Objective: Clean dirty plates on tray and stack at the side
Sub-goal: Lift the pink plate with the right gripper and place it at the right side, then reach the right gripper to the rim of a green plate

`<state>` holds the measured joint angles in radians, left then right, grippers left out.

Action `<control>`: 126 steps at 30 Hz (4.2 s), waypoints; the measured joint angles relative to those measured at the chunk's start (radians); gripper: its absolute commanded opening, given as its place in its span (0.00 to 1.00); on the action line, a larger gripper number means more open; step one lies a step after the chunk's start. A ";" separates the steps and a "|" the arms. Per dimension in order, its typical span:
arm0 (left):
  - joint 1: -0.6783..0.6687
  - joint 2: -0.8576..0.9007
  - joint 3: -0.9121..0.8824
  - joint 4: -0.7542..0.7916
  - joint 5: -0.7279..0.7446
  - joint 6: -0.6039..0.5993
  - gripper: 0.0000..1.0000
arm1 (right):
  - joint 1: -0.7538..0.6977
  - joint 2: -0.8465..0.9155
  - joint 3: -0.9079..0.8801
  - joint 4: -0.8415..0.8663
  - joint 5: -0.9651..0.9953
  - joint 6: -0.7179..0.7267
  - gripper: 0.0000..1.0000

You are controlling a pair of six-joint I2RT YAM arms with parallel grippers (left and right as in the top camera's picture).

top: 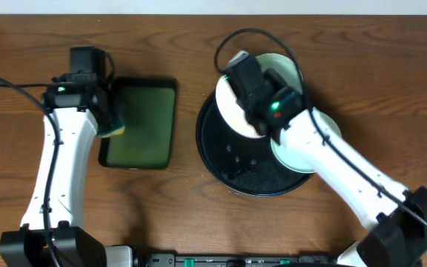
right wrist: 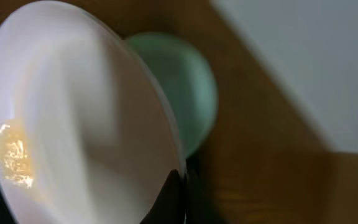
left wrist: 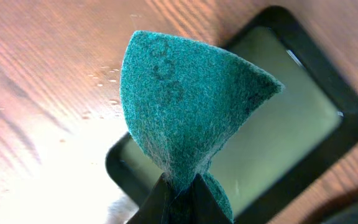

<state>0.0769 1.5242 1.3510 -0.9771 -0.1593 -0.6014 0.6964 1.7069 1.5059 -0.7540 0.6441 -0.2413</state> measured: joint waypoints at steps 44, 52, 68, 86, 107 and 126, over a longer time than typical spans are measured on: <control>0.047 0.000 0.000 -0.026 0.034 0.105 0.07 | -0.916 0.083 0.005 -0.012 -0.982 0.090 0.01; 0.047 0.000 0.000 -0.026 0.042 0.105 0.07 | -1.112 0.252 0.005 0.031 -1.081 0.126 0.01; 0.047 0.000 0.000 -0.010 0.059 0.105 0.07 | -1.040 0.276 0.005 0.089 -1.282 0.187 0.44; 0.047 0.000 -0.001 -0.009 0.101 0.105 0.07 | -0.573 0.380 0.007 0.217 -0.669 0.365 0.41; 0.047 0.000 -0.001 -0.008 0.102 0.105 0.08 | -0.514 0.418 0.013 0.231 -0.768 0.391 0.01; 0.003 0.106 -0.002 0.054 0.246 0.147 0.07 | -0.476 0.312 -0.004 -0.047 -0.963 0.237 0.01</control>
<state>0.0803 1.6302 1.3491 -0.9230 0.0864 -0.4541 0.2207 2.0190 1.5021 -0.8009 -0.3187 -0.0048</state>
